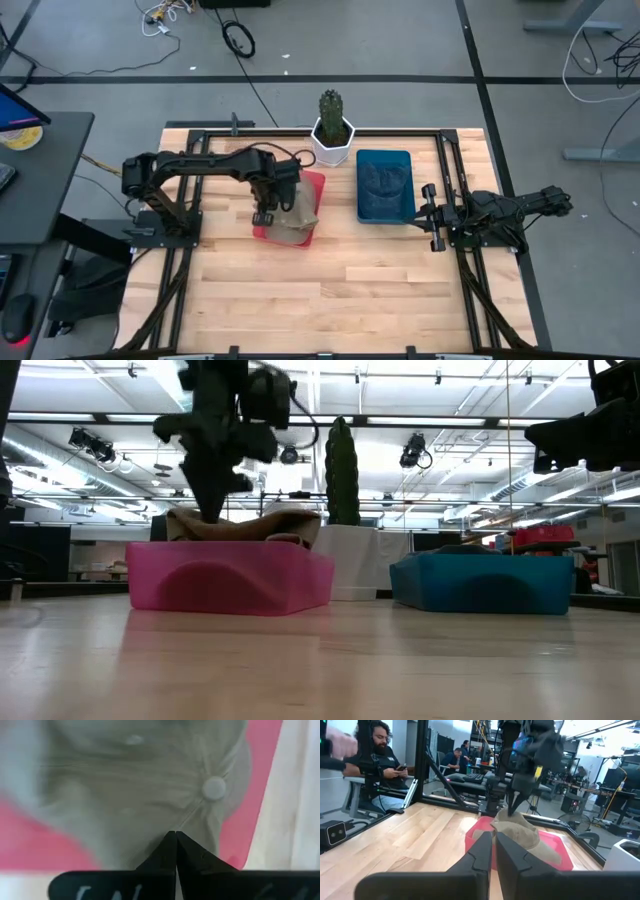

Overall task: Pick & Place hat
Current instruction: Put the brown cap into the red bin

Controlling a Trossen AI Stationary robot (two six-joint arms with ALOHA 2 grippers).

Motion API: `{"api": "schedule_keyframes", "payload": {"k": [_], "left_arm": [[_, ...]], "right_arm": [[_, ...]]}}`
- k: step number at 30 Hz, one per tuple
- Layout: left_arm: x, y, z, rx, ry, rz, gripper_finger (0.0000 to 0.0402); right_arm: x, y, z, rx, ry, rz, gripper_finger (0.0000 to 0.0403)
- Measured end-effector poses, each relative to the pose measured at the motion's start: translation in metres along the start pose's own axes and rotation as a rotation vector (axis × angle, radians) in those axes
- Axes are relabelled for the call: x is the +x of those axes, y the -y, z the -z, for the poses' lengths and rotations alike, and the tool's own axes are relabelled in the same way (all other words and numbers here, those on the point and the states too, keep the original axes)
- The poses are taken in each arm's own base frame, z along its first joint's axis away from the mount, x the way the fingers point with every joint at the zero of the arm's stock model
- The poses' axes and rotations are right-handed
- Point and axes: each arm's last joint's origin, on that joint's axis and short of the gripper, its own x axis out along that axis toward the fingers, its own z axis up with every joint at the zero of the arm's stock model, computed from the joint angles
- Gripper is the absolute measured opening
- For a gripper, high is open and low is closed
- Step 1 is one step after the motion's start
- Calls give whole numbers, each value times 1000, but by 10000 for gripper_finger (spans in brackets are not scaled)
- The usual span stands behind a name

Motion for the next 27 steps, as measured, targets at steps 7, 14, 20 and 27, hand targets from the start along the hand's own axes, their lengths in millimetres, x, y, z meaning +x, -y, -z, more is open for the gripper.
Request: {"api": "schedule_keyframes", "payload": {"k": [7, 14, 20, 27], "left_arm": [[65, 4, 23, 4, 37, 29, 1], [94, 6, 39, -24, 95, 23, 2], [81, 8, 30, -40, 87, 4, 2], [41, 17, -2, 10, 133, -24, 2]], "right_arm": [[0, 0, 0, 0, 0, 0, 25], [0, 0, 0, 0, 0, 0, 25], [0, 0, 0, 0, 0, 0, 25], [0, 0, 0, 0, 0, 0, 25]]}}
